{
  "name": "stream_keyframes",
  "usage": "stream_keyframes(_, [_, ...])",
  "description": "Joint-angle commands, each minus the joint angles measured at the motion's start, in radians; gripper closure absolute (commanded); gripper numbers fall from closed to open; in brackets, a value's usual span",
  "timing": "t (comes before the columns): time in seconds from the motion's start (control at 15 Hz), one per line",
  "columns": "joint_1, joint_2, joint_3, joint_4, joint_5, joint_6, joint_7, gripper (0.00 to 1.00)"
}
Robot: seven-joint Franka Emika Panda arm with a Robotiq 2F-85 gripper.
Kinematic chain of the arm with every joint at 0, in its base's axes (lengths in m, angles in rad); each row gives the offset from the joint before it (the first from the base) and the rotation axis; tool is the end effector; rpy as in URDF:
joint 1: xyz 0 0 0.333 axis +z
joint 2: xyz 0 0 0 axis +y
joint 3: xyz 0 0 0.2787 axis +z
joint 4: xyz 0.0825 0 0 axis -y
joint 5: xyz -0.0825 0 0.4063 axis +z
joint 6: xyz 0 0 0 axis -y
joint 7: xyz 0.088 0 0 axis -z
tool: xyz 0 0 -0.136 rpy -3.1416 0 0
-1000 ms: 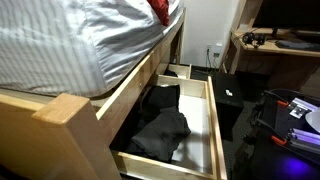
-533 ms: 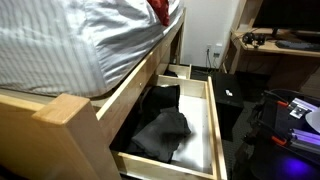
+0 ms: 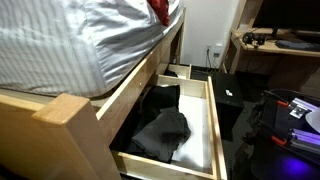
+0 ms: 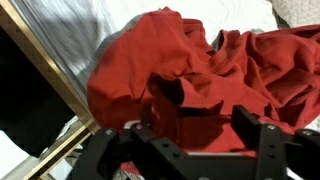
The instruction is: Put the object on top of the bed into the top left drawer
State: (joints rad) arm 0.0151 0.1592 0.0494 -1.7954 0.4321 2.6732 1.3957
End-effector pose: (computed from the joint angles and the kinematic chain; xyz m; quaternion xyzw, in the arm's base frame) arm 0.6876 0.0357 0.4736 -0.6281 0.6796 -0.1480 0.3490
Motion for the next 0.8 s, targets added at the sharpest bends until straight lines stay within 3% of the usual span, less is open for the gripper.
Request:
stream_keyframes(0.0, [-0.006, 0.009, -0.002, -0.02, 0.053, -0.016, -0.031, 0.48])
stream_keyframes(0.47, [-0.014, 0.003, -0.007, -0.079, 0.125, -0.001, -0.046, 0.98])
stream_keyframes(0.73, [-0.01, -0.002, -0.019, -0.067, 0.1, -0.002, -0.028, 1.0])
